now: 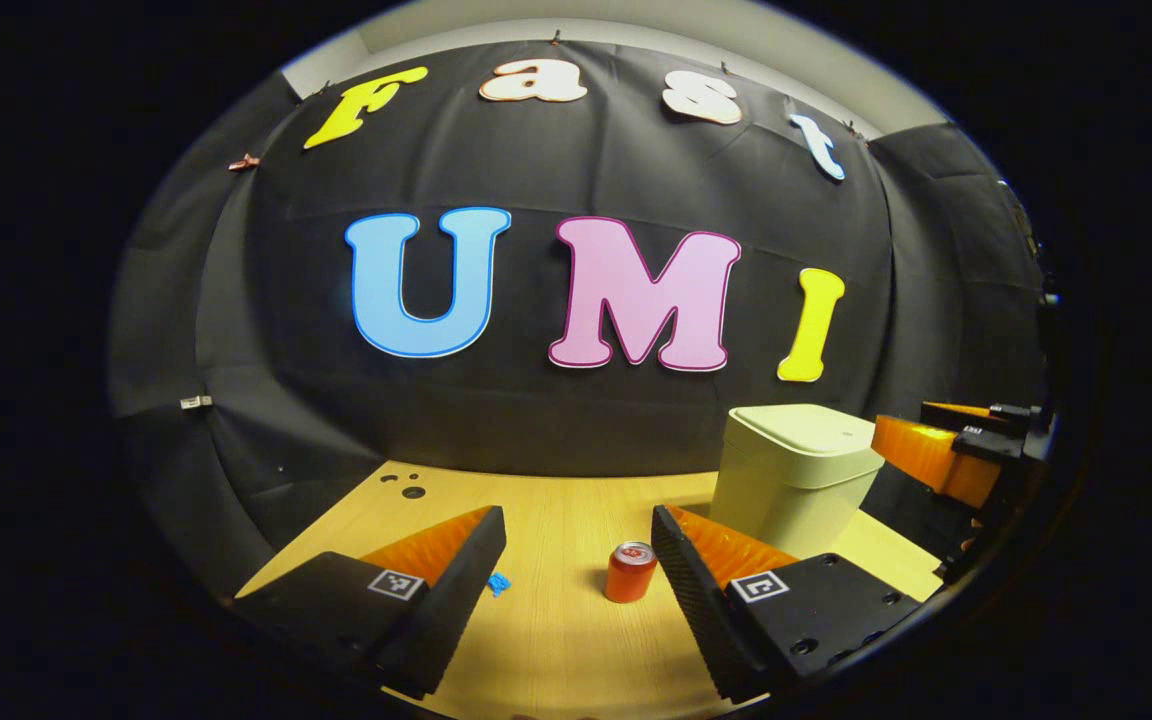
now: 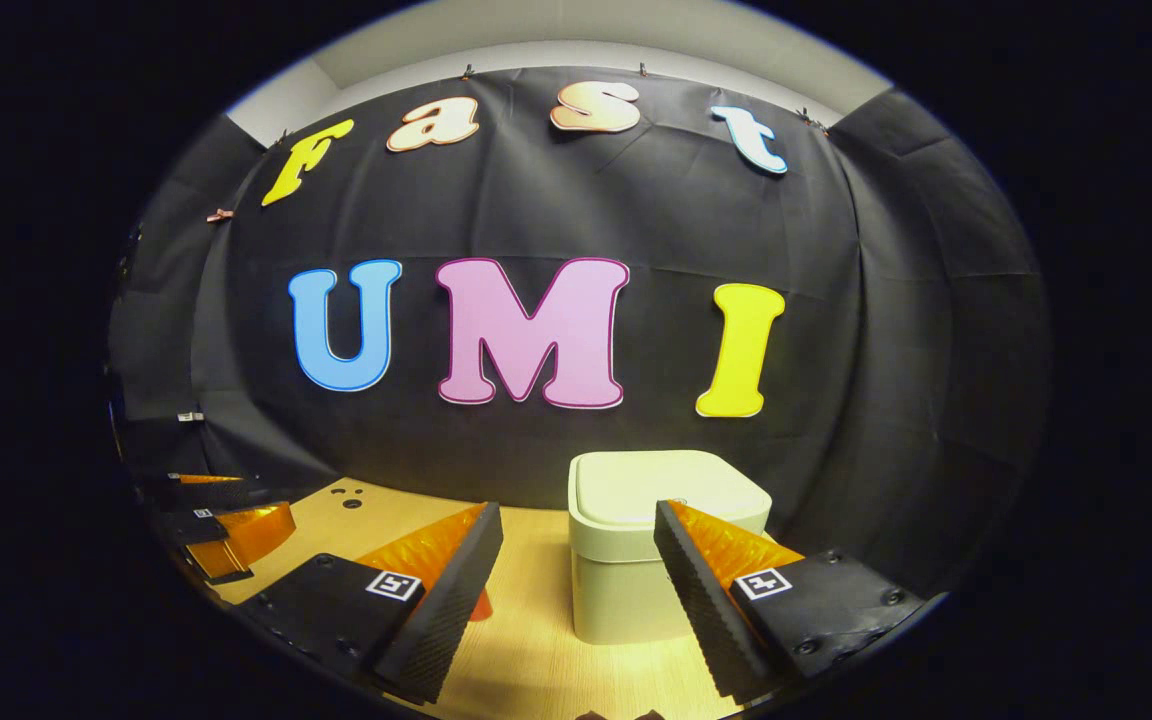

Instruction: Press the lid of the desktop garbage bin to open it, pick up the crumpled paper on the desktop and throw it into the bin, then pick up the pop can on the desktop and drop it into the bin, and finally close the garbage bin lid.

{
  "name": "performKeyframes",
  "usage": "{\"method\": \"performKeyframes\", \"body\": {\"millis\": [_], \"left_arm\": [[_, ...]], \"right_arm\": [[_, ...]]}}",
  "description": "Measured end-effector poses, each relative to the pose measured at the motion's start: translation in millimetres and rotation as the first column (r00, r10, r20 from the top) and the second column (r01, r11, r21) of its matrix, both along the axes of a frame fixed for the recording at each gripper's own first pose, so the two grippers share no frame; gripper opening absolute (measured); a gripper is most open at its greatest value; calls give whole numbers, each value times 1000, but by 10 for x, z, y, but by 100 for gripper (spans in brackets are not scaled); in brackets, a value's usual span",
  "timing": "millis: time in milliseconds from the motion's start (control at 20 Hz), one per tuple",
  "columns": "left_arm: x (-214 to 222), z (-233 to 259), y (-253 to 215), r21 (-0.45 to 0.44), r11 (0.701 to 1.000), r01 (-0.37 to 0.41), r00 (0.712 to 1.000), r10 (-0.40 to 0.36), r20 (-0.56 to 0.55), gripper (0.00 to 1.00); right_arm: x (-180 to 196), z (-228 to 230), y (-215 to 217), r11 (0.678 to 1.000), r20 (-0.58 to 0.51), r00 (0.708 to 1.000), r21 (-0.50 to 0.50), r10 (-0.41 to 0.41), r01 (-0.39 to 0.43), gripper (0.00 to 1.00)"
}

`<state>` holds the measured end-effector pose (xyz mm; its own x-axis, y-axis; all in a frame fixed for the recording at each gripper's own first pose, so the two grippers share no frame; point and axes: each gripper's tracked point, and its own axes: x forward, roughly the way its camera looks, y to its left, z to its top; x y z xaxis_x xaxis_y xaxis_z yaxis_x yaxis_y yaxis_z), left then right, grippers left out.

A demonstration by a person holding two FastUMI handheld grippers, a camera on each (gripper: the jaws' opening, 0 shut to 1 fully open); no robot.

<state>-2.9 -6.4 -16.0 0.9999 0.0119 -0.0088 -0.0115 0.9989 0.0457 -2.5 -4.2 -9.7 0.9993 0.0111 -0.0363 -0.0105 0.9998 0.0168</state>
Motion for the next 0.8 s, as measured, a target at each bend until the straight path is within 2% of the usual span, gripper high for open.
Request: {"method": "performKeyframes", "body": {"millis": [400,700,750,800], "left_arm": [[-9,-110,117,-24,999,-28,999,27,-33,95],[-17,-149,135,-35,999,-30,998,28,-50,96],[-5,-152,134,-35,999,-28,998,27,-51,96],[0,-167,126,-35,999,-26,998,24,-53,96]], "right_arm": [[27,-81,62,1000,-26,1000,4,13,-13,97],[18,-33,167,998,-22,999,-47,31,-32,96],[25,-16,165,998,-14,999,-56,30,-31,87],[32,-7,167,998,-10,999,-59,32,-33,84]]}}
